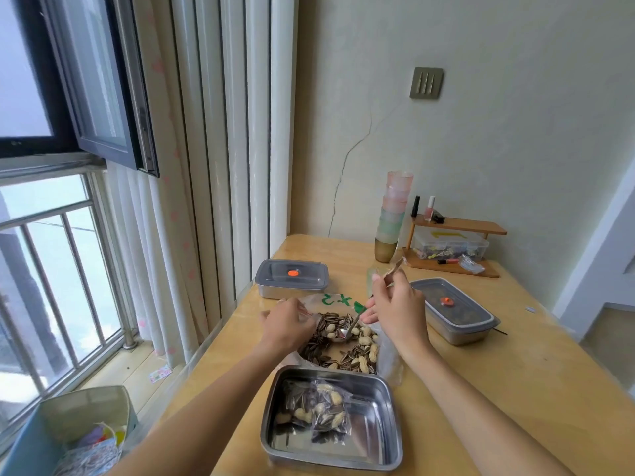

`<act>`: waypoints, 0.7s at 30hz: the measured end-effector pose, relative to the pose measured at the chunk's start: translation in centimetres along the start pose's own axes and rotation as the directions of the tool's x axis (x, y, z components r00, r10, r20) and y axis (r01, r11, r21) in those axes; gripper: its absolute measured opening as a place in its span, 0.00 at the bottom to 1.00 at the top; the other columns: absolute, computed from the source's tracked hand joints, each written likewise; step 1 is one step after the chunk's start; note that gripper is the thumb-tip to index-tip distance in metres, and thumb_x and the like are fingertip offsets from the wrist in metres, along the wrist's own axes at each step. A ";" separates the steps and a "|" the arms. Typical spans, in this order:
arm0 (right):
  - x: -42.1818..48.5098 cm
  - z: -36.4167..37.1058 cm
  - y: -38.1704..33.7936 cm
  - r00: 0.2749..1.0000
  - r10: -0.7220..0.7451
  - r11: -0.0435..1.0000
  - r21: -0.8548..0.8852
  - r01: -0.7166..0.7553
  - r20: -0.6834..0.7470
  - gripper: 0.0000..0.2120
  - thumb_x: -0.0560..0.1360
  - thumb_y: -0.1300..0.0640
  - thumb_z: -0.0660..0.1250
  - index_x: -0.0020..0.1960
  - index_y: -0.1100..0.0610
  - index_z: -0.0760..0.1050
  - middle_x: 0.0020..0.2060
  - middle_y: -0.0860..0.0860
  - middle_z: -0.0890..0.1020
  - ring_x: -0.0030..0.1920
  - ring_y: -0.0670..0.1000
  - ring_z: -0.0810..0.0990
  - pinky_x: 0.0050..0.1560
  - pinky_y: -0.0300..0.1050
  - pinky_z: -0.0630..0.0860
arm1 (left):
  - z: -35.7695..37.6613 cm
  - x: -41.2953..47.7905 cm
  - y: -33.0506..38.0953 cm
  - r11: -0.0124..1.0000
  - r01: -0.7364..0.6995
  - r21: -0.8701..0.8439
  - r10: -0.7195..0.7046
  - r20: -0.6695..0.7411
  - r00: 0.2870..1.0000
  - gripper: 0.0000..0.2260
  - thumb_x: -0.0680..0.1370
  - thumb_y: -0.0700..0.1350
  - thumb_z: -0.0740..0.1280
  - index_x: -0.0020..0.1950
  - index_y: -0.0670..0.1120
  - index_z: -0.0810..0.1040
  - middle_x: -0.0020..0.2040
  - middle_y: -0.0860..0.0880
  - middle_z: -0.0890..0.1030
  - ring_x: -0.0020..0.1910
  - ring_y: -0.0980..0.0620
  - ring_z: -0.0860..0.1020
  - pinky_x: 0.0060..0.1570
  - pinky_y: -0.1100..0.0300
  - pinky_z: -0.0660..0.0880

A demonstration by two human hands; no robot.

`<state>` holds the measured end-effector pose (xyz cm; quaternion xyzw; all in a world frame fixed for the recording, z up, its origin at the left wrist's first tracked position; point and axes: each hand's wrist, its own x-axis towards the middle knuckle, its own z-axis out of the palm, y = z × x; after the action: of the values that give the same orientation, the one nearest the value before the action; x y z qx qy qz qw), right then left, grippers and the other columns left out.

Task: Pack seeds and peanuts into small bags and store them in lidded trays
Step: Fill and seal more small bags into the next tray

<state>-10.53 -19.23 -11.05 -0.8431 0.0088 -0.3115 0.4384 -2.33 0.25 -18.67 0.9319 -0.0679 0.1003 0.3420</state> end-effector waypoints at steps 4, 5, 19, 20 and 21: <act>0.1 0.2 0.9 0.999 0.051 0.997 0.054 -0.050 -0.011 0.11 0.85 0.53 0.62 0.50 0.60 0.73 0.32 0.54 0.84 0.26 0.49 0.84 0.27 0.44 0.81 | -0.1 -0.5 0.7 0.983 -0.152 -0.099 0.151 -0.025 0.988 0.10 0.78 0.56 0.71 0.53 0.53 0.78 0.50 0.58 0.80 0.56 0.54 0.78 0.66 0.47 0.70; 0.0 0.3 1.0 0.998 0.065 0.996 0.069 -0.064 -0.012 0.10 0.85 0.54 0.62 0.50 0.60 0.73 0.32 0.55 0.84 0.26 0.51 0.85 0.29 0.47 0.82 | -0.1 -0.6 0.8 0.975 -0.186 -0.119 0.184 -0.026 0.982 0.10 0.77 0.56 0.72 0.52 0.53 0.78 0.50 0.58 0.80 0.55 0.54 0.78 0.64 0.46 0.73; -0.7 -0.3 4.2 0.895 0.442 0.822 0.374 -0.430 0.058 0.09 0.87 0.54 0.57 0.53 0.55 0.74 0.38 0.58 0.86 0.36 0.55 0.88 0.43 0.50 0.84 | -1.4 -2.2 1.7 0.901 -0.416 -0.125 0.430 0.119 0.895 0.12 0.75 0.54 0.76 0.53 0.51 0.81 0.52 0.56 0.79 0.50 0.59 0.76 0.53 0.59 0.75; -0.8 -0.4 4.4 0.886 0.459 0.801 0.401 -0.445 0.067 0.09 0.87 0.55 0.57 0.53 0.56 0.74 0.38 0.59 0.86 0.36 0.56 0.88 0.44 0.50 0.84 | -1.5 -2.3 1.7 0.903 -0.410 -0.132 0.424 0.113 0.898 0.12 0.75 0.54 0.76 0.53 0.51 0.81 0.51 0.56 0.79 0.50 0.59 0.76 0.53 0.58 0.75; -0.9 -0.4 4.7 0.878 0.472 0.786 0.418 -0.457 0.072 0.09 0.87 0.56 0.57 0.54 0.57 0.74 0.38 0.60 0.86 0.37 0.56 0.88 0.44 0.50 0.83 | -1.5 -2.3 1.6 0.908 -0.398 -0.133 0.412 0.102 0.906 0.12 0.75 0.54 0.76 0.53 0.51 0.81 0.51 0.56 0.78 0.50 0.59 0.76 0.54 0.58 0.75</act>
<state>-10.27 -22.18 -14.82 -0.6938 0.1563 -0.2038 0.6728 -5.07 0.11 -17.08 0.8817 -0.2869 0.1055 0.3593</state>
